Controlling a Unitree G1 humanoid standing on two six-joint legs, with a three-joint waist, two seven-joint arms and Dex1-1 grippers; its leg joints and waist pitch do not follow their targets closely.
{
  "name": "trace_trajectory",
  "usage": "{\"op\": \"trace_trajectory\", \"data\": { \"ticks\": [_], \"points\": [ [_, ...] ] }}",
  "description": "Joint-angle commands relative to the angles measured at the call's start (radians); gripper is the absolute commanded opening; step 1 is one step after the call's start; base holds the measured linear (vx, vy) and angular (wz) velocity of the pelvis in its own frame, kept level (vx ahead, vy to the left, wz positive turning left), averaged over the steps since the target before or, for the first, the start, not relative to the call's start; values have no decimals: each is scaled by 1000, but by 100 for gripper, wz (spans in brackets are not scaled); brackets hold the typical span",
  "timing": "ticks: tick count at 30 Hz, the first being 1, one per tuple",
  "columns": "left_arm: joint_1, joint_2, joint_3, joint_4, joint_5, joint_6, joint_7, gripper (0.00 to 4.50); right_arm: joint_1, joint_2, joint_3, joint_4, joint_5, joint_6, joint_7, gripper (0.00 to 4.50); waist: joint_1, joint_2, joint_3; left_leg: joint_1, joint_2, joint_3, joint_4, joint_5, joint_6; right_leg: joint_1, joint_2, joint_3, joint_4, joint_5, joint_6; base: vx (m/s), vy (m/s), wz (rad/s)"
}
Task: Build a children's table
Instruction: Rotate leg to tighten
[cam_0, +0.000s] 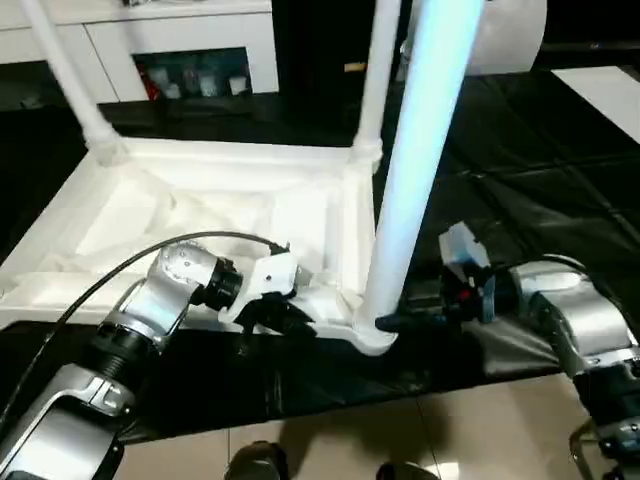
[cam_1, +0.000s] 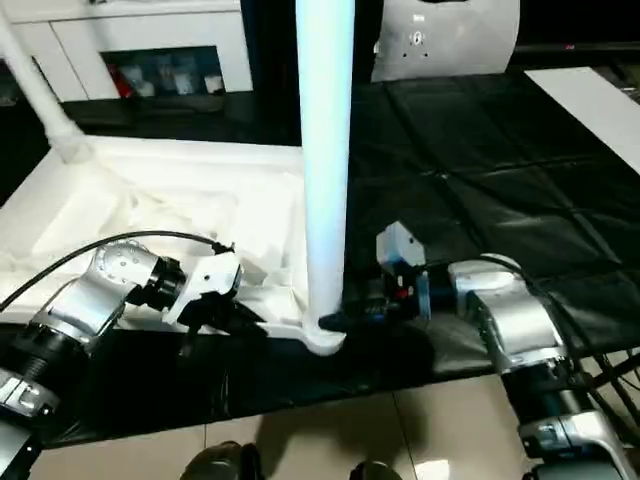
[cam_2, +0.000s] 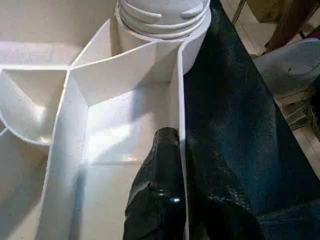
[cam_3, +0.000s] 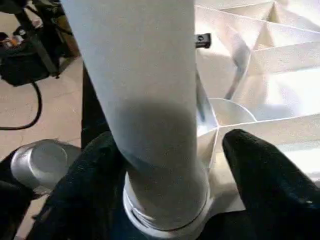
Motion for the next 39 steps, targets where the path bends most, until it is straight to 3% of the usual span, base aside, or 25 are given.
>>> {"op": "trace_trajectory", "data": {
  "ticks": [1,14,22,24,27,28,29,31,33,34,39],
  "points": [
    [-8,-13,-49,-31,-10,-26,-81,0,-20,0,14,5,-8,-5,11,305,-7,-16,-78,24,66,-17,-70,-185,86,42,-69,48,-69,-189,-258,0,0,0],
    [-11,-11,-59,-30,-2,-32,-98,0,-49,19,48,43,0,-3,64,206,-2,-14,-79,24,68,-17,-70,-188,85,41,-69,47,-68,-188,-264,0,0,0],
    [-3,-17,-32,-32,-17,17,-61,0,-3,18,48,-29,35,74,64,198,-1,-11,-77,25,69,-18,-72,-192,79,42,-69,48,-67,-176,-266,0,0,0],
    [-1,-32,-11,-37,-24,53,-12,0,34,19,48,-78,42,114,35,198,2,-2,-77,26,70,-18,-73,-198,76,41,-67,49,-68,-177,-264,0,0,0],
    [-2,-49,9,-45,-18,106,57,0,71,36,40,-128,43,141,-30,198,5,-5,-76,27,72,-19,-76,-211,66,40,-68,51,-71,-187,-257,0,0,0],
    [-4,-67,29,-54,-19,161,115,0,95,63,31,-158,29,156,-108,198,7,-6,-74,28,71,-20,-78,-229,57,39,-69,51,-74,-215,-253,0,0,0],
    [-6,-89,50,-64,-30,207,159,0,112,92,25,-175,7,157,-180,198,6,1,-72,27,70,-20,-79,-241,48,38,-69,52,-73,-233,-249,0,0,0],
    [-8,-142,86,-96,-41,306,261,0,137,182,9,-194,-57,190,-383,198,-1,-6,-66,27,65,-25,-86,-294,9,39,-75,50,-87,-361,-210,0,0,0],
    [-9,-160,94,-102,-38,328,294,0,138,216,-3,-193,-67,209,-446,197,-18,-8,-62,27,61,-31,-90,-335,-17,38,-76,48,-94,-443,-181,0,0,0],
    [-10,-167,97,-102,-36,334,307,0,138,229,-7,-192,-68,215,-467,196,-28,-8,-63,22,60,-34,-94,-336,-23,41,-74,47,-95,-447,-165,0,0,0],
    [-55,-317,163,-44,-16,408,568,0,84,448,-51,-110,-134,243,-818,196,-53,-6,-59,32,53,-31,-91,-363,-23,23,-72,51,-111,-506,-138,0,0,0]
  ]
}}
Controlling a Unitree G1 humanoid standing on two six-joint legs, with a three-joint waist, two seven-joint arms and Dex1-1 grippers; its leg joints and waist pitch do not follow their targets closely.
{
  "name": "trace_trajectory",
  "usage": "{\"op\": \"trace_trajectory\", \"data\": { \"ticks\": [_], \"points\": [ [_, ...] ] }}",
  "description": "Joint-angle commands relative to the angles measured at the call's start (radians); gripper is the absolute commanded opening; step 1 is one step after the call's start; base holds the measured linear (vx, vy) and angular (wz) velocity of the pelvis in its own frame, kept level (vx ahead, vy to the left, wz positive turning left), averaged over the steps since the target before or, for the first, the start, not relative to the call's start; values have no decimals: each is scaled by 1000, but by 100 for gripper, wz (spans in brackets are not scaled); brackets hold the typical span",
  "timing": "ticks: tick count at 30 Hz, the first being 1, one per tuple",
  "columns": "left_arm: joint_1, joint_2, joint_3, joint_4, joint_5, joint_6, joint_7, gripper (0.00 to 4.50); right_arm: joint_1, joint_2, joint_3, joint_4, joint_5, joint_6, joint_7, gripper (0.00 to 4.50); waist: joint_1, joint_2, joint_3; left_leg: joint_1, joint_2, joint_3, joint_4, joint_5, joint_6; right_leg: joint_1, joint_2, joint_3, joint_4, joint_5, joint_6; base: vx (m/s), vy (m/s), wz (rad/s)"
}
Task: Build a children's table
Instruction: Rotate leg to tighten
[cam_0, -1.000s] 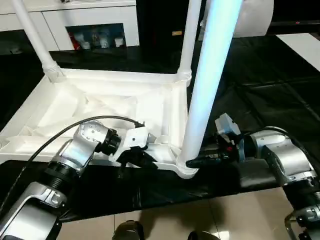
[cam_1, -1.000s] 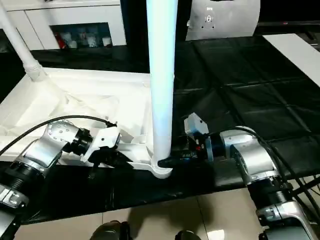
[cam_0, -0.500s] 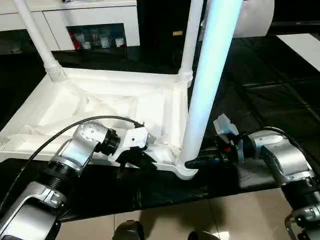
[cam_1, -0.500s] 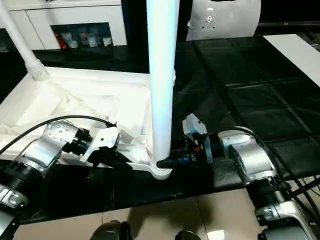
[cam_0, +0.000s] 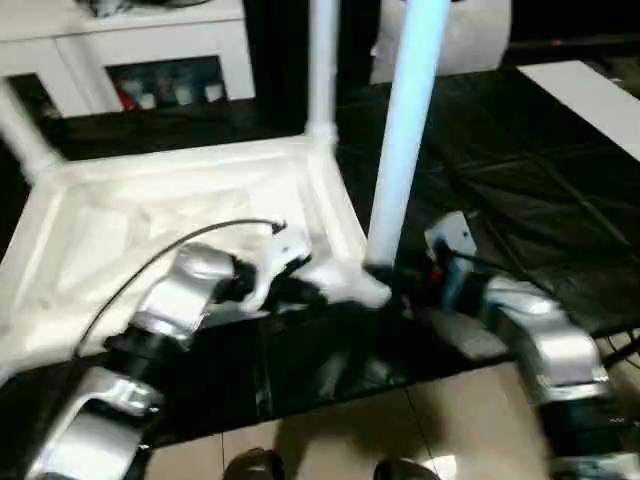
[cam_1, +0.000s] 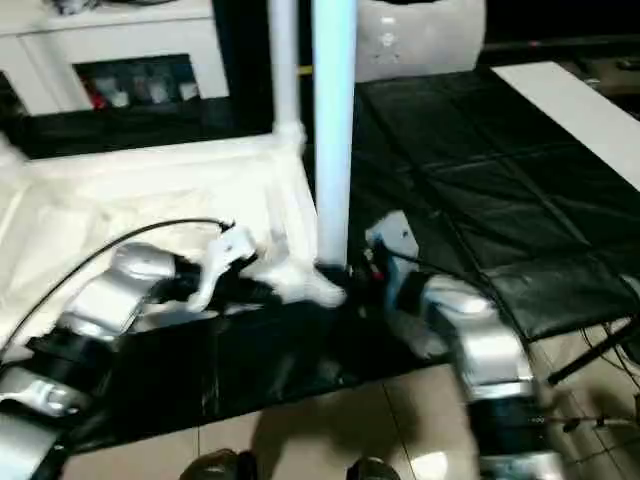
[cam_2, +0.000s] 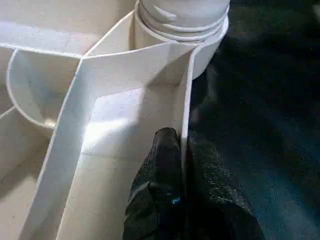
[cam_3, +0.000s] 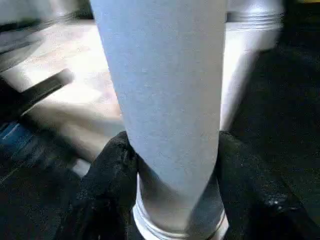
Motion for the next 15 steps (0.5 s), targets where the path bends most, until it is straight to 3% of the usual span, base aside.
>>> {"op": "trace_trajectory", "data": {
  "ticks": [1,6,7,11,13,15],
  "points": [
    [-45,-119,24,-9,-59,3,124,0,-16,94,108,41,11,45,-51,196,-1,-15,-55,20,51,-36,-86,-360,-24,25,-73,44,-108,-521,-134,0,0,0],
    [-77,-222,45,21,-13,3,300,0,-117,258,55,167,-49,22,-325,196,-14,-9,-61,16,53,-33,-90,-342,-19,23,-64,47,-102,-408,-148,0,0,0],
    [-78,-228,46,22,-9,0,312,0,-123,270,47,175,-47,17,-338,231,-12,-8,-64,19,51,-32,-88,-332,-17,24,-64,47,-102,-380,-152,0,0,0],
    [-68,-208,23,9,4,-18,274,0,-102,270,35,156,-67,-25,-364,276,-6,-11,-71,12,51,-24,-84,-238,26,35,-61,50,-89,-221,-176,13,-3,1],
    [-49,-179,18,-12,0,-23,232,0,-76,239,27,127,-58,-66,-324,301,-1,-11,-77,8,50,-21,-77,-155,61,42,-61,49,-79,-113,-196,25,-6,1],
    [-36,-158,16,-22,1,-13,213,0,-58,209,22,104,-56,-86,-290,315,1,-10,-77,7,50,-20,-74,-127,83,45,-62,47,-75,-67,-214,0,0,0]
  ]
}}
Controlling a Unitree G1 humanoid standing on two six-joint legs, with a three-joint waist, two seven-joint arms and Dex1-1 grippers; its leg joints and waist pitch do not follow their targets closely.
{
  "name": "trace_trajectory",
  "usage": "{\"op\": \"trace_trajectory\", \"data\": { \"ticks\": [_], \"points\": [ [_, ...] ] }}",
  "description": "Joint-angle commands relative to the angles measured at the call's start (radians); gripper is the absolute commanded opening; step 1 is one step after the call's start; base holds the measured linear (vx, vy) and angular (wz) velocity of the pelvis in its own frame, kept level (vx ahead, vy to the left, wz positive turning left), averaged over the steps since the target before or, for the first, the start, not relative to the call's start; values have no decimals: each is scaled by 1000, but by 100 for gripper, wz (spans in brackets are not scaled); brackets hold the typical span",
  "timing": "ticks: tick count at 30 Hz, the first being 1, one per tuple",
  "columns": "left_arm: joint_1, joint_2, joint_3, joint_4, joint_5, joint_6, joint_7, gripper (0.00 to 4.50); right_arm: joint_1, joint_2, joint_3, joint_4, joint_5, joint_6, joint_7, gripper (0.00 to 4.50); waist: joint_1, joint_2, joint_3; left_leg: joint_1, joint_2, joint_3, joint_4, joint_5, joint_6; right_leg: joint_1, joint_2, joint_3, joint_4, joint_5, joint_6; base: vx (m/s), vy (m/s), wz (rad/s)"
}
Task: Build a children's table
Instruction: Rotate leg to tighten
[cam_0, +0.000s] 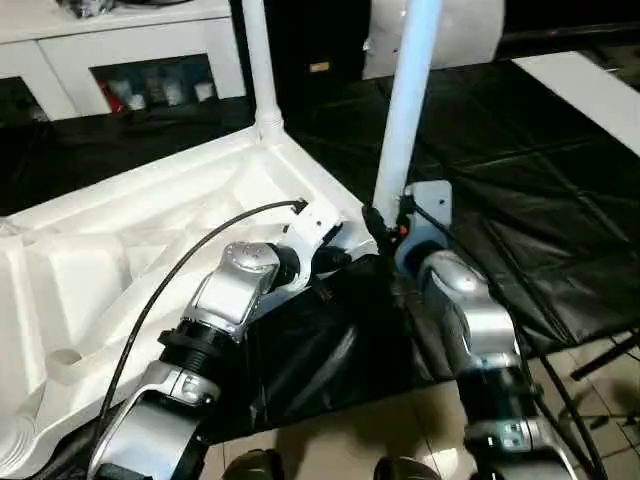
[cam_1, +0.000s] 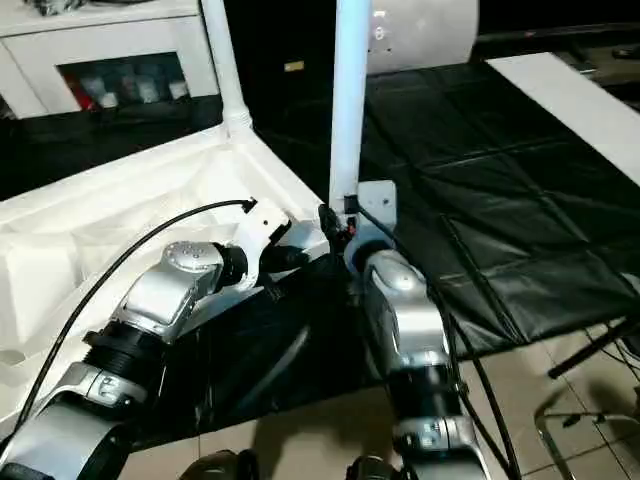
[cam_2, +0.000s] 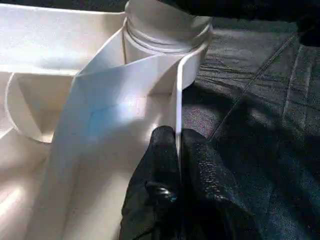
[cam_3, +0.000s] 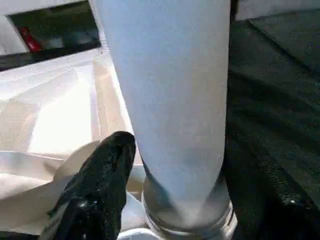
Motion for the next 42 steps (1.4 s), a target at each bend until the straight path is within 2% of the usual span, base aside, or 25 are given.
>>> {"op": "trace_trajectory", "data": {
  "ticks": [1,3,4,6,8,9,11,12,14,15,17,19,21,23,24,25,27,28,29,30,33,42],
  "points": [
    [-2,-15,-22,-33,-27,-44,-24,0,23,23,79,-1,29,12,82,320,3,-11,-75,10,53,-21,-57,-122,93,52,-63,47,-66,-63,-223,0,0,0],
    [19,34,-37,-41,-22,-48,-75,0,61,-48,60,-57,68,-17,183,332,4,-9,-75,13,56,-21,-57,-131,97,53,-61,45,-68,-81,-225,0,0,0],
    [20,36,-37,-41,-22,-49,-77,0,63,-51,59,-59,70,-18,187,345,5,-9,-75,12,56,-21,-57,-131,101,54,-61,46,-68,-74,-226,0,0,0],
    [34,84,-54,-46,-22,-66,-140,0,100,-129,52,-118,118,-21,307,360,6,-8,-76,15,59,-21,-56,-131,112,55,-60,45,-66,-54,-233,0,0,0],
    [37,101,-62,-45,-20,-77,-167,0,112,-161,51,-135,134,-20,356,375,4,-8,-74,12,58,-21,-57,-136,116,56,-59,44,-66,-51,-240,0,0,0],
    [43,138,-77,-42,-19,-101,-227,0,131,-234,50,-162,158,-20,454,384,5,-9,-72,12,58,-22,-57,-146,115,57,-59,44,-68,-69,-239,0,0,0],
    [47,159,-89,-45,-23,-133,-273,0,136,-268,46,-167,172,-16,504,392,5,-11,-71,12,58,-21,-57,-160,112,58,-61,44,-71,-99,-240,0,0,0],
    [51,190,-106,-51,-33,-166,-341,0,138,-317,41,-167,186,-19,572,412,5,-10,-69,13,60,-21,-59,-177,110,56,-64,45,-75,-130,-239,0,0,0],
    [53,210,-118,-55,-41,-185,-382,0,139,-349,39,-167,199,-22,615,422,7,-9,-69,19,62,-19,-59,-189,101,50,-62,47,-75,-154,-241,0,0,0],
    [53,239,-141,-52,-40,-227,-442,0,138,-389,49,-168,209,-19,672,429,8,-11,-67,19,64,-18,-60,-191,95,47,-62,48,-75,-160,-246,0,0,0],
    [54,287,-177,-45,-42,-314,-554,0,135,-452,69,-170,227,-16,774,436,16,-10,-69,19,64,-22,-60,-195,98,52,-63,46,-75,-170,-241,0,0,0],
    [45,315,-192,-37,-56,-328,-638,0,120,-511,97,-156,243,-16,883,436,26,-9,-69,21,67,-16,-57,-174,105,47,-61,47,-67,-126,-251,0,0,0],
    [36,325,-201,-32,-60,-346,-680,0,106,-535,111,-140,249,-18,938,436,30,-11,-69,18,67,-17,-57,-169,108,48,-63,46,-64,-120,-263,0,0,0],
    [21,337,-215,-21,-57,-374,-721,0,85,-557,135,-118,244,-28,997,420,33,-15,-68,18,67,-17,-56,-171,108,49,-66,45,-65,-131,-268,0,0,0],
    [14,339,-221,-14,-55,-386,-735,0,75,-563,145,-106,240,-34,1018,409,35,-13,-70,19,68,-17,-55,-167,107,49,-67,45,-63,-129,-273,0,0,0],
    [11,340,-224,-12,-54,-392,-742,0,70,-565,149,-99,238,-38,1028,399,33,-19,-68,17,68,-16,-56,-168,107,48,-67,46,-64,-132,-273,0,0,0],
    [5,340,-228,-10,-55,-394,-753,0,62,-568,158,-92,236,-38,1045,384,36,-17,-67,18,69,-17,-56,-175,100,47,-68,46,-64,-150,-271,0,0,0],
    [0,340,-233,-7,-57,-401,-762,0,56,-572,169,-85,238,-38,1063,377,36,-24,-66,18,69,-16,-57,-181,99,47,-69,46,-67,-162,-270,0,0,0],
    [-3,340,-237,-7,-60,-405,-769,0,51,-575,178,-82,242,-36,1079,377,38,-23,-66,18,69,-17,-57,-179,98,47,-69,46,-65,-167,-269,0,0,0],
    [-5,339,-238,-5,-62,-409,-774,0,48,-576,183,-79,243,-36,1087,356,39,-21,-66,19,69,-17,-57,-178,98,47,-68,46,-66,-170,-268,0,0,0],
    [-9,332,-241,-3,-66,-420,-802,0,32,-575,214,-65,248,-31,1134,336,44,-24,-66,19,70,-16,-55,-157,106,45,-67,46,-61,-139,-274,0,0,0],
    [1,327,-248,-7,-68,-428,-810,0,8,-546,245,-28,244,-40,1164,259,48,-26,-64,19,71,-17,-56,-163,104,43,-68,46,-62,-149,-274,0,0,0]
  ]
}}
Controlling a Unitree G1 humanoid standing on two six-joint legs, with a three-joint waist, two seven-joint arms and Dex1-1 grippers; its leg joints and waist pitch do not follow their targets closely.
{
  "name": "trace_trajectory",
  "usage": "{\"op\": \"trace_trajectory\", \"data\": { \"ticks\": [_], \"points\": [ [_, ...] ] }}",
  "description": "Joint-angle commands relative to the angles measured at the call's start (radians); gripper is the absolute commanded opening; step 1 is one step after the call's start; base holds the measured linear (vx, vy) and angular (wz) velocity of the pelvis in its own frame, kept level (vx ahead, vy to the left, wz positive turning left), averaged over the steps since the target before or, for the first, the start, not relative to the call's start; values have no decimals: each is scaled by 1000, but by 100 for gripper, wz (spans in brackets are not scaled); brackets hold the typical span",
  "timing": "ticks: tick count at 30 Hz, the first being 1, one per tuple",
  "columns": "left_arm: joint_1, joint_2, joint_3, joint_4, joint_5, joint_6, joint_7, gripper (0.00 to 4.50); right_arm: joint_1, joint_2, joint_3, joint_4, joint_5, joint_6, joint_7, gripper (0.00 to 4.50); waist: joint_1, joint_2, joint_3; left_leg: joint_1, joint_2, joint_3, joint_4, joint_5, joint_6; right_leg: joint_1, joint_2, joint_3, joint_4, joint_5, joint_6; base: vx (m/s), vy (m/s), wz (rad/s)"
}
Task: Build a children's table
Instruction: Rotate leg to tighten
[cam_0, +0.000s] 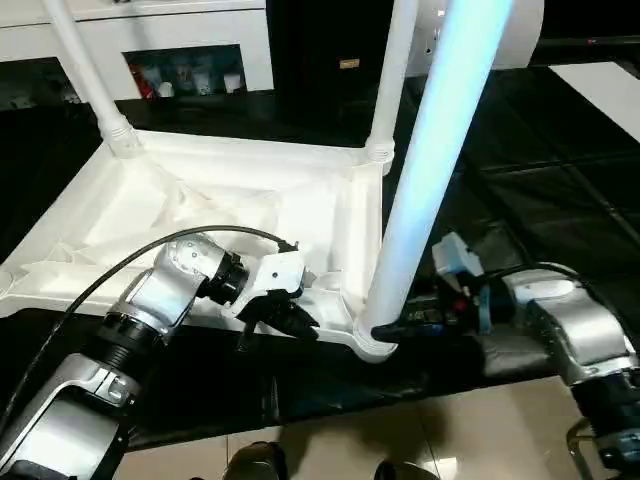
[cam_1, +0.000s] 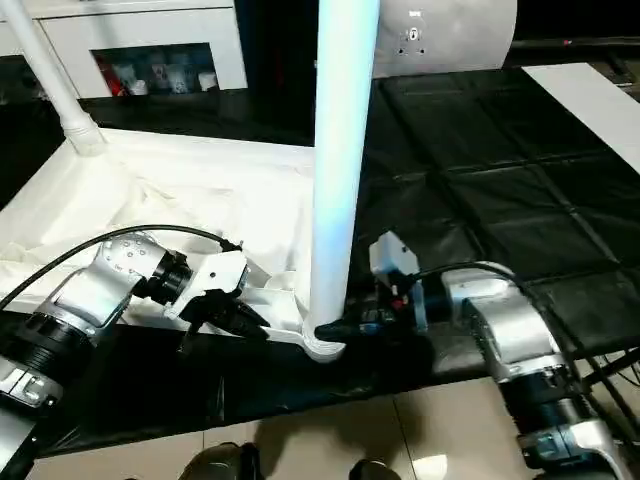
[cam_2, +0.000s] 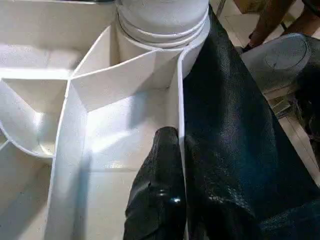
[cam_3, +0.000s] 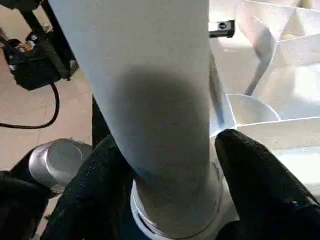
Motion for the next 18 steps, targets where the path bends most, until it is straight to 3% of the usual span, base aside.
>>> {"op": "trace_trajectory", "data": {
  "ticks": [1,5,11,14,15,18],
  "points": [
    [-4,-13,-48,-19,-16,-20,-65,0,-18,2,8,-4,5,-1,9,254,-8,-15,-68,25,69,-17,-64,-166,102,43,-68,48,-61,-155,-269,0,0,0],
    [-4,-11,-43,-13,-13,-25,-70,0,-20,1,17,-3,12,10,27,215,-7,-15,-66,24,69,-18,-66,-174,97,43,-69,49,-64,-178,-263,0,0,0],
    [4,-16,-11,-12,-20,13,-21,0,20,-1,22,-61,40,80,12,203,-6,-8,-64,25,70,-19,-68,-183,90,42,-68,49,-65,-177,-263,0,0,0],
    [6,-38,15,-19,-20,63,57,0,49,13,21,-107,40,131,-52,202,-5,-10,-63,25,70,-19,-70,-189,83,42,-69,50,-66,-181,-260,0,0,0],
    [6,-57,34,-22,-18,105,115,0,64,33,25,-127,13,133,-112,202,-4,-5,-60,26,70,-20,-73,-210,75,40,-69,50,-69,-209,-255,0,0,0],
    [8,-99,74,-37,-33,189,207,0,84,89,26,-147,-35,148,-244,202,-11,-7,-53,25,68,-22,-80,-255,37,38,-69,52,-77,-283,-239,0,0,0]
  ]
}}
